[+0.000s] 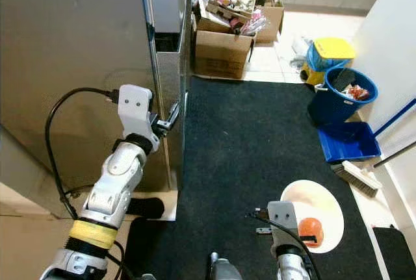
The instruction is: Restocking fridge
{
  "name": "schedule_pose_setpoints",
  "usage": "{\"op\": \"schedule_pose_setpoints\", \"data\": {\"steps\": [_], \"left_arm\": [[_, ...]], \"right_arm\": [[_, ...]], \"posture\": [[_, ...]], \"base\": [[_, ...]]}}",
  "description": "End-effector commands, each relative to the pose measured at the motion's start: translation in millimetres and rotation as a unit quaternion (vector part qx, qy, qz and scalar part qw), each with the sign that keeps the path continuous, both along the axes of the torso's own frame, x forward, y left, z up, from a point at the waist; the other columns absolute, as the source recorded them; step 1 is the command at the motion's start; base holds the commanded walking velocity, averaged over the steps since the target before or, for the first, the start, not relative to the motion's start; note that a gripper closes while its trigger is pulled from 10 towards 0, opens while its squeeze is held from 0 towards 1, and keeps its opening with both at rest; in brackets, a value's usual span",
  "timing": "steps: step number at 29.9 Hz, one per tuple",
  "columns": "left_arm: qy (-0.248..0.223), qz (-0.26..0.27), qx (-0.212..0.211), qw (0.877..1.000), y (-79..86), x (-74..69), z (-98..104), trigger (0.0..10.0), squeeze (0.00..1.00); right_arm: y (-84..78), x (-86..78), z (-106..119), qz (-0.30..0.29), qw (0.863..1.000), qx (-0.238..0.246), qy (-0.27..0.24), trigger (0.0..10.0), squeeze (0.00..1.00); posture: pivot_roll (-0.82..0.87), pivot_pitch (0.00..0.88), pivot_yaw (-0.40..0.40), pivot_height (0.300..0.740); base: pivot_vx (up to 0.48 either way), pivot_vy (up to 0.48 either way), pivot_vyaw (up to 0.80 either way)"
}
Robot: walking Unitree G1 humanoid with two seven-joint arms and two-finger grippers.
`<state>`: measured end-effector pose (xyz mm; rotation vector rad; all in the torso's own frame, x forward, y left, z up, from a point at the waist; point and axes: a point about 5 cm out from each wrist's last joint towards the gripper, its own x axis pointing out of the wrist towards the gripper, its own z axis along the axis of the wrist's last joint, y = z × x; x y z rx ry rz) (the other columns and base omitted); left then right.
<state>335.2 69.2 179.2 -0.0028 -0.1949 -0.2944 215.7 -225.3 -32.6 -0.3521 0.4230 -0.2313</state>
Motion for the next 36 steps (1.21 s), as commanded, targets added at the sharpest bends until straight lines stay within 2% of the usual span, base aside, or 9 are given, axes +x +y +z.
{"op": "schedule_pose_setpoints", "data": {"steps": [1, 4, 9, 16, 17, 24, 36], "left_arm": [[0.015, 0.005, -0.003, 1.000, -6.0, 0.1, -6, 0.0, 0.00], [0.024, 0.025, -0.002, 0.999, -8.2, 3.9, -7, 0.0, 0.00], [0.012, 0.033, 0.002, 0.999, -16.6, 8.7, -2, 0.0, 0.00], [-0.001, 0.052, 0.010, 0.999, -19.6, 25.5, 11, 0.0, 0.00], [-0.002, 0.053, 0.013, 0.998, -20.0, 28.0, 13, 10.0, 0.00], [-0.020, 0.087, 0.024, 0.996, -8.6, 44.0, 28, 10.0, 0.00], [-0.021, 0.150, 0.041, 0.988, 12.2, 62.2, 36, 10.0, 0.00]], "right_arm": [[-4.1, -3.9, -1, -0.008, 1.000, -0.005, 0.002, 10.0, 0.00], [-4.2, -3.4, -1, -0.008, 1.000, -0.005, 0.001, 10.0, 0.00], [-4.5, -2.7, -1, -0.007, 1.000, -0.006, 0.001, 10.0, 0.00], [-3.4, -2.6, 0, -0.008, 1.000, -0.005, -0.002, 10.0, 0.00], [-3.1, -2.8, -1, -0.008, 1.000, -0.004, -0.001, 10.0, 0.00], [-1.8, -3.9, -1, -0.009, 1.000, -0.003, -0.002, 10.0, 0.00], [-2.2, -5.6, -2, -0.012, 1.000, -0.003, -0.001, 10.0, 0.00]], "posture": [[-0.13, 0.147, -0.031, 0.723], [-0.14, 0.150, -0.033, 0.723], [-0.14, 0.152, -0.034, 0.723], [-0.14, 0.154, -0.030, 0.723], [-0.14, 0.155, -0.030, 0.723], [-0.14, 0.160, -0.026, 0.723], [-0.15, 0.166, -0.020, 0.723]], "base": [[0.000, 0.000, 0.00], [0.000, 0.000, 0.00], [0.000, 0.000, 0.00], [0.000, 0.000, 0.00], [0.000, 0.000, 0.00], [0.000, 0.000, 0.00], [0.000, 0.000, 0.00]]}}
